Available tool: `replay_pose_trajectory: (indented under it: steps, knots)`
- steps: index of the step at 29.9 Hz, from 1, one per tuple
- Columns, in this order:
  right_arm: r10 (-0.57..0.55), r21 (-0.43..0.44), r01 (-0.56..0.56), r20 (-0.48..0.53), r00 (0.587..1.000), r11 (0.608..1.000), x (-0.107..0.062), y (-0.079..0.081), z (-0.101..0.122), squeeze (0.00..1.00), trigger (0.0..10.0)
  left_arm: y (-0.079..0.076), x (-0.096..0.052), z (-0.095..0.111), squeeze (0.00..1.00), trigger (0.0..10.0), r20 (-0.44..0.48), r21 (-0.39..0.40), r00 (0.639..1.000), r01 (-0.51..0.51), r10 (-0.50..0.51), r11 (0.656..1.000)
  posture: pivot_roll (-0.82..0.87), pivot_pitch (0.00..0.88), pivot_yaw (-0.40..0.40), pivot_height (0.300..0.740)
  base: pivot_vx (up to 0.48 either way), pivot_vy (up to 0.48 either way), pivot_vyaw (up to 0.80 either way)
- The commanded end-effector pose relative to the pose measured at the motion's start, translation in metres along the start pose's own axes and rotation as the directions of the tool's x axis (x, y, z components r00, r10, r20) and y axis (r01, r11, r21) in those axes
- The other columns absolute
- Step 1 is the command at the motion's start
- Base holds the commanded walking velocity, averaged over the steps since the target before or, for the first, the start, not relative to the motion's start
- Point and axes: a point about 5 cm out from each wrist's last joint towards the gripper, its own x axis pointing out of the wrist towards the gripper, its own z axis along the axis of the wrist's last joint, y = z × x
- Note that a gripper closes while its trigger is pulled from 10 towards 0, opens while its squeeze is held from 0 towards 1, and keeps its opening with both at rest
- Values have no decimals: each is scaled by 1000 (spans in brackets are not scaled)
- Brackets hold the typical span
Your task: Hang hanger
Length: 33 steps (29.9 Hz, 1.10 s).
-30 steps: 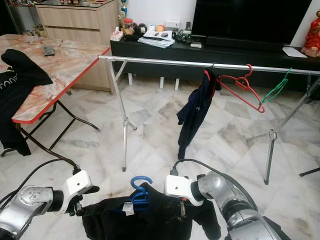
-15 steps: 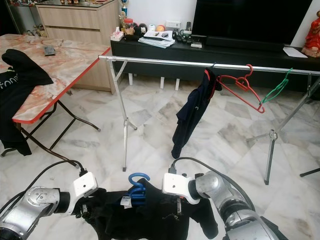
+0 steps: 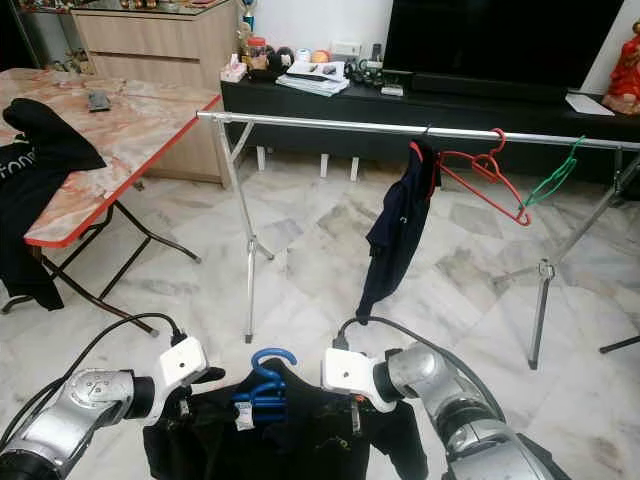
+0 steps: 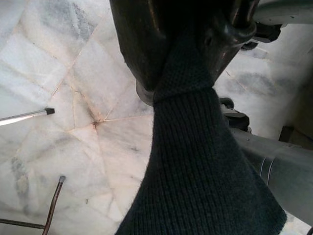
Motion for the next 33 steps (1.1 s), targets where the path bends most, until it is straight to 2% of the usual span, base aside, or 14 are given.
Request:
replay_pose_trajectory:
  steps: [1, 18, 33]
  knots:
    - [-18, -22, 19, 38, 999, 1000, -3, -5, 7, 0, 0, 0, 0, 4, 0, 0, 15, -4, 1000, 12, -12, 1000, 143, 25, -67, 740, 0, 0, 0]
    - [-81, -41, 82, 22, 996, 996, 1, -7, 8, 0, 0, -14, 0, 11, 0, 0, 65, -22, 985, 161, -159, 987, 148, 27, -69, 740, 0, 0, 0]
    - [-104, -46, 107, 54, 993, 993, 3, -10, 15, 0, 0, -20, 6, 14, 0, 0, 74, -42, 981, 183, -180, 982, 150, 26, -69, 740, 0, 0, 0]
